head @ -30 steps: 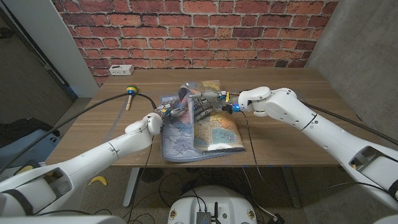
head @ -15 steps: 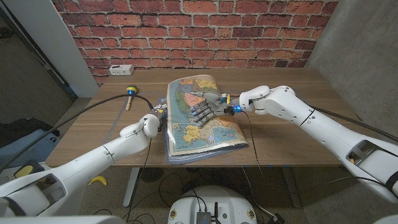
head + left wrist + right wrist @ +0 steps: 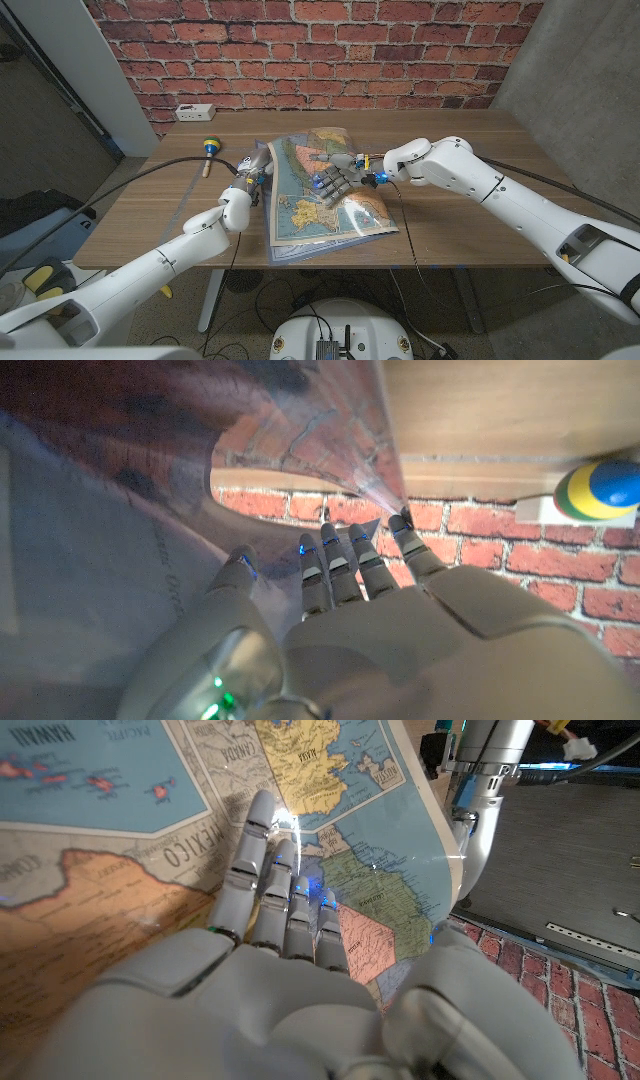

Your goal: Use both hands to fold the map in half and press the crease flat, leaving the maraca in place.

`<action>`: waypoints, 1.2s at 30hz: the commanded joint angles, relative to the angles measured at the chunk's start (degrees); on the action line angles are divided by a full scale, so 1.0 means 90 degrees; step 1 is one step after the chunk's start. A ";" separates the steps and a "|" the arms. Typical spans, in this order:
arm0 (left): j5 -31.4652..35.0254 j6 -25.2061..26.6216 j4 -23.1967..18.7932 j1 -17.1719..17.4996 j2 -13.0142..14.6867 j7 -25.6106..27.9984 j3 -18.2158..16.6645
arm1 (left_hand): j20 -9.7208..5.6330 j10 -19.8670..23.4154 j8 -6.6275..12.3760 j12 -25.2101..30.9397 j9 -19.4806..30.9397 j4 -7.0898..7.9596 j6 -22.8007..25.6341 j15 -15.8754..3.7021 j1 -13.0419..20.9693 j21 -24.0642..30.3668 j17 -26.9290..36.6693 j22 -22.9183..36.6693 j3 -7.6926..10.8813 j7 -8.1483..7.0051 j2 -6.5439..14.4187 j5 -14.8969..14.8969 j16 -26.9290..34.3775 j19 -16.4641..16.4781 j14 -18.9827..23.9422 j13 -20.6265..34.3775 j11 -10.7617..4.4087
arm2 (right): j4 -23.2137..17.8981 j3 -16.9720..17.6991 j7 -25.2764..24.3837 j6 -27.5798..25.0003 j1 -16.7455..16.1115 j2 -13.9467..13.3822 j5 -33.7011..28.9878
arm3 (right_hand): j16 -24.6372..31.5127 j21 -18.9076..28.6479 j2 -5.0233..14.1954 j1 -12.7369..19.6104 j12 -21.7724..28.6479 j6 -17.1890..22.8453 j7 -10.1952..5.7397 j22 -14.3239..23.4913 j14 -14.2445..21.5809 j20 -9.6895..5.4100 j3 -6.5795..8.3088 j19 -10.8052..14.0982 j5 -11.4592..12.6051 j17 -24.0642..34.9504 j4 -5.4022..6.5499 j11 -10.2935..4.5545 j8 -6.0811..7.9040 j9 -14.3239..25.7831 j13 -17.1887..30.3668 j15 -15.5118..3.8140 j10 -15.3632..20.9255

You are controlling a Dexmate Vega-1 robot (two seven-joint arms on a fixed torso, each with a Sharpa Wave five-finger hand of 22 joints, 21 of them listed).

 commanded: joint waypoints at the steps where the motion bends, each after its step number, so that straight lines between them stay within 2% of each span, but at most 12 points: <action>1: 0.0626 -0.1614 0.0774 0.0375 -0.0458 0.2361 -0.0358 | -0.0031 0.0731 0.0336 0.0335 0.0143 0.0059 0.0845 0.0003 -0.0035 0.0122 0.0088 0.0055 0.0133 0.0200 0.0073 -0.0009 0.0145 0.0245 0.0742 0.0200 0.0081 | -0.0248 -0.0074 -0.0454 -0.0464 0.0010 -0.0021 -0.0216 | 0.0012 -0.0009 0.0065 -0.0002 0.0056 0.0093 0.0012 0.0005 0.0043 0.0021 0.0042 0.0002 -0.0014 0.0007 0.0008 -0.0004 0.0049 -0.0001 0.0013 -0.0008 0.0066; 4: 0.0954 -0.2089 0.1234 0.0305 -0.0695 0.3224 -0.0331 | -0.0273 0.1610 0.0891 0.0981 0.0406 0.0088 0.1630 0.0002 0.0031 0.0345 0.0394 0.0114 0.0261 0.0434 0.0207 0.0002 0.0564 0.0683 0.1828 0.0599 0.0145 | -0.0284 -0.0084 -0.0535 -0.0560 0.0013 -0.0016 -0.0236 | 0.0017 -0.0007 0.0072 0.0000 0.0061 0.0102 0.0011 0.0005 0.0060 0.0017 0.0045 0.0019 -0.0020 -0.0002 0.0003 -0.0010 0.0052 -0.0003 0.0010 -0.0018 0.0081; 7: 0.1417 -0.2669 0.1695 0.0334 -0.1072 0.3814 -0.0589 | -0.0283 0.1963 0.1565 0.2017 0.1068 -0.0270 0.1990 0.0048 0.0849 0.0745 0.1487 0.0394 0.0366 0.0456 0.0241 0.0011 0.1662 0.1113 0.2634 0.1782 0.0091 | -0.0318 -0.0097 -0.0615 -0.0654 0.0021 -0.0004 -0.0255 | 0.0023 -0.0007 0.0078 -0.0002 0.0066 0.0114 0.0017 0.0005 0.0081 0.0015 0.0047 0.0038 -0.0027 -0.0011 0.0000 -0.0010 0.0056 -0.0005 0.0007 -0.0018 0.0097; 10: 0.2712 -0.3852 0.2294 0.0640 -0.2185 0.3814 -0.1956 | -0.0220 0.2335 0.2678 0.3509 0.2283 -0.0310 0.2266 -0.0072 0.1710 0.1365 0.3396 0.0863 0.0216 0.0566 0.0246 0.0050 0.3351 0.1347 0.2668 0.3877 0.0033 | -0.0350 -0.0122 -0.0671 -0.0759 0.0046 0.0006 -0.0274 | 0.0024 -0.0007 0.0078 -0.0004 0.0069 0.0116 0.0018 0.0005 0.0087 0.0015 0.0047 0.0051 -0.0034 -0.0019 -0.0004 -0.0012 0.0056 -0.0007 0.0004 -0.0026 0.0106; 14: 0.4838 -0.5670 0.2937 0.0707 -0.3971 0.3814 -0.4198 | -0.0240 0.2979 0.3832 0.4768 0.3362 -0.0367 0.2959 -0.0140 0.2391 0.2203 0.4356 0.1394 0.0661 0.0589 0.0161 0.0149 0.4371 0.1753 0.3345 0.5690 0.0049 | -0.0383 -0.0113 -0.0759 -0.0835 0.0034 0.0024 -0.0269 | 0.0024 -0.0010 0.0080 -0.0009 0.0067 0.0116 0.0020 0.0005 0.0094 0.0017 0.0045 0.0061 -0.0041 -0.0029 -0.0007 -0.0020 0.0055 -0.0009 0.0000 -0.0025 0.0105; 16: 0.5819 -0.6531 0.3054 0.0626 -0.4768 0.3814 -0.5288 | -0.0326 0.3236 0.4106 0.5227 0.3557 -0.0389 0.3149 -0.0187 0.2533 0.2597 0.4718 0.1615 0.0912 0.0604 0.0070 0.0175 0.4723 0.1919 0.3808 0.6368 0.0073 | -0.0415 -0.0117 -0.0801 -0.0889 0.0038 0.0033 -0.0270 | 0.0023 -0.0012 0.0080 -0.0010 0.0066 0.0118 0.0020 0.0005 0.0095 0.0018 0.0045 0.0064 -0.0045 -0.0034 -0.0009 -0.0021 0.0055 -0.0010 -0.0001 -0.0022 0.0104; 19: 0.6662 -0.7361 0.3134 0.0459 -0.5431 0.3814 -0.6282 | -0.0399 0.3424 0.4323 0.5537 0.3710 -0.0395 0.3320 -0.0178 0.2606 0.2913 0.4912 0.1767 0.1084 0.0550 0.0010 0.0207 0.4917 0.2117 0.4107 0.6547 0.0004 | -0.0442 -0.0128 -0.0842 -0.0931 0.0046 0.0043 -0.0278 | 0.0022 -0.0017 0.0080 -0.0015 0.0067 0.0119 0.0021 0.0005 0.0098 0.0020 0.0043 0.0068 -0.0051 -0.0042 -0.0012 -0.0022 0.0054 -0.0012 -0.0004 -0.0031 0.0111; 22: 0.7056 -0.7704 0.3088 0.0388 -0.5695 0.3814 -0.6714 | -0.0460 0.3500 0.4435 0.5730 0.3796 -0.0377 0.3371 -0.0221 0.2616 0.3111 0.5055 0.1864 0.1178 0.0528 -0.0027 0.0223 0.5034 0.2206 0.4259 0.6568 0.0004 | -0.0478 -0.0149 -0.0876 -0.0992 0.0069 0.0054 -0.0284 | 0.0022 -0.0019 0.0080 -0.0018 0.0066 0.0117 0.0022 0.0005 0.0101 0.0021 0.0043 0.0069 -0.0054 -0.0046 -0.0013 -0.0023 0.0053 -0.0012 -0.0005 -0.0032 0.0108; 25: 0.7096 -0.7518 0.2992 0.0435 -0.5539 0.3814 -0.6561 | -0.0401 0.3131 0.4254 0.5877 0.3556 -0.0265 0.3145 -0.0226 0.2428 0.3268 0.4985 0.1999 0.1235 0.0575 -0.0083 0.0195 0.4752 0.1901 0.3866 0.6552 -0.0054 | -0.0513 -0.0185 -0.0871 -0.1083 0.0115 0.0056 -0.0282 | 0.0022 -0.0018 0.0081 -0.0020 0.0066 0.0115 0.0021 0.0006 0.0103 0.0015 0.0042 0.0084 -0.0057 -0.0052 -0.0016 -0.0018 0.0052 -0.0014 -0.0007 -0.0041 0.0111; 30: 0.6434 -0.6562 0.2943 0.0585 -0.4649 0.3814 -0.5456 | -0.0291 0.2332 0.3571 0.4439 0.2601 -0.0118 0.2422 -0.0189 0.1773 0.3408 0.3908 0.1919 0.1289 0.0729 -0.0076 0.0114 0.3526 0.1112 0.3017 0.4840 0.0008 | -0.0546 -0.0317 -0.0721 -0.1259 0.0269 0.0042 -0.0268 | 0.0042 0.0006 0.0083 -0.0031 0.0060 0.0103 0.0017 0.0009 0.0157 -0.0008 0.0039 0.0173 -0.0068 -0.0065 -0.0022 -0.0005 0.0046 -0.0017 -0.0014 -0.0052 0.0103; 33: 0.5531 -0.5793 0.2873 0.0663 -0.3915 0.3777 -0.4472 | -0.0258 0.2099 0.3091 0.3576 0.2010 -0.0149 0.2036 -0.0149 0.1335 0.3323 0.2759 0.1574 0.1400 0.0517 -0.0170 0.0098 0.2579 0.0767 0.2890 0.3759 0.0047 | -0.0561 -0.0478 -0.0599 -0.1392 0.0415 0.0055 -0.0306 | 0.0035 -0.0012 0.0085 -0.0041 0.0048 0.0079 0.0015 0.0009 0.0135 0.0008 0.0037 0.0155 -0.0075 -0.0069 -0.0024 0.0002 0.0036 -0.0019 -0.0018 -0.0048 0.0077; 36: 0.4709 -0.5146 0.2731 0.0691 -0.3312 0.3682 -0.3676 | -0.0269 0.1912 0.2764 0.3200 0.1658 -0.0132 0.1850 -0.0193 0.1080 0.3263 0.2239 0.1352 0.1508 0.0519 -0.0198 0.0089 0.2023 0.0593 0.2649 0.3242 0.0070 | -0.0560 -0.0684 -0.0372 -0.1338 0.0569 0.0032 -0.0411 | 0.0018 -0.0040 0.0094 -0.0057 0.0045 0.0059 0.0008 0.0008 0.0091 0.0022 0.0034 0.0110 -0.0080 -0.0074 -0.0021 -0.0004 0.0030 -0.0020 -0.0022 -0.0034 0.0073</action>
